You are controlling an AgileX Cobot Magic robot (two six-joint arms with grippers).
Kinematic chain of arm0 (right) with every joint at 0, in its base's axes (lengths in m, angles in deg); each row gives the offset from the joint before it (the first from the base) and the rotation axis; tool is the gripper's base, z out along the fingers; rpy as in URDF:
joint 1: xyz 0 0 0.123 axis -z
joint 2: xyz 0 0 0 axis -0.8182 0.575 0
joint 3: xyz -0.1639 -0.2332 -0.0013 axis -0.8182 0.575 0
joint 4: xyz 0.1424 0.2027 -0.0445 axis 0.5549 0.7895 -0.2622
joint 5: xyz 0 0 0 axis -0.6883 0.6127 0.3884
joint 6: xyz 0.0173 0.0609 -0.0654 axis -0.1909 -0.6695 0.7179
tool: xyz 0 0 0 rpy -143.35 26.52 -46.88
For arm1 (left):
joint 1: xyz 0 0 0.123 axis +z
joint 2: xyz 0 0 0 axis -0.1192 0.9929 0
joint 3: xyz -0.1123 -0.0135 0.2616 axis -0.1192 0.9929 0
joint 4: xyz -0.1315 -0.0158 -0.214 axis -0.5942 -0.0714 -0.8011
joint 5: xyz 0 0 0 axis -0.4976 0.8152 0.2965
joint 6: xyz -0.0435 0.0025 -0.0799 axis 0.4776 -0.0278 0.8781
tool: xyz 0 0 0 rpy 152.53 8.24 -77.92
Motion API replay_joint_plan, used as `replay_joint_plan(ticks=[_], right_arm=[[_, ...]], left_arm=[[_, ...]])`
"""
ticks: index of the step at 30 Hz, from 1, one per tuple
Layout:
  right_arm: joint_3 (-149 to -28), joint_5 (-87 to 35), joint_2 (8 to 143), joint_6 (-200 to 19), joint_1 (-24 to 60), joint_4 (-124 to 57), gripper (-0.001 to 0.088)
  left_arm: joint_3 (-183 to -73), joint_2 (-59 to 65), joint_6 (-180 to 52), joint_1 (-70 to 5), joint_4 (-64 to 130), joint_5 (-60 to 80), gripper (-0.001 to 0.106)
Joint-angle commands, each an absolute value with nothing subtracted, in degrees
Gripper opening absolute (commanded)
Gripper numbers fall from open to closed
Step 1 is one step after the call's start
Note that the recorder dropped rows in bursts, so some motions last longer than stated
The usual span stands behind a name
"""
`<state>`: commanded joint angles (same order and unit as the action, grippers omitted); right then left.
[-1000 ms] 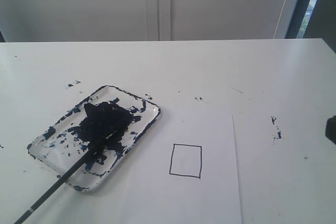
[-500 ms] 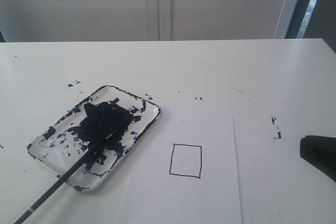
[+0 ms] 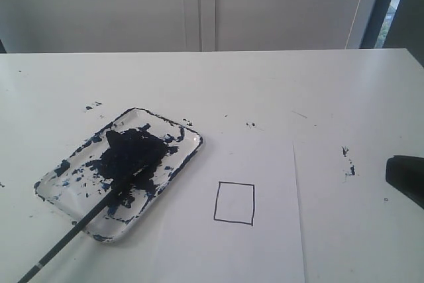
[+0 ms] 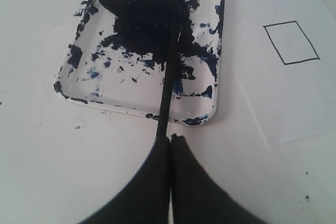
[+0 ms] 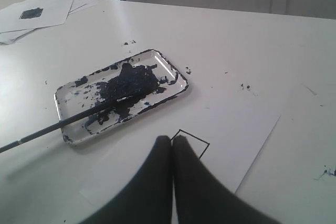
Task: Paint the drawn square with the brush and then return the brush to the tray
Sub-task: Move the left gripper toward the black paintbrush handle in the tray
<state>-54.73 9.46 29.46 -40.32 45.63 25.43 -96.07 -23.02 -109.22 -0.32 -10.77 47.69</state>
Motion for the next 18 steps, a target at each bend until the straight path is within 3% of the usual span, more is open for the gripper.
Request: replay_joint_plan(ticks=[18], right_arm=[[-54.7, 9.0, 29.5, -40.3, 45.6, 25.4, 0.0]], left_arm=[[-96.3, -13.9, -116.8, -0.3, -15.1, 49.7, 0.0]])
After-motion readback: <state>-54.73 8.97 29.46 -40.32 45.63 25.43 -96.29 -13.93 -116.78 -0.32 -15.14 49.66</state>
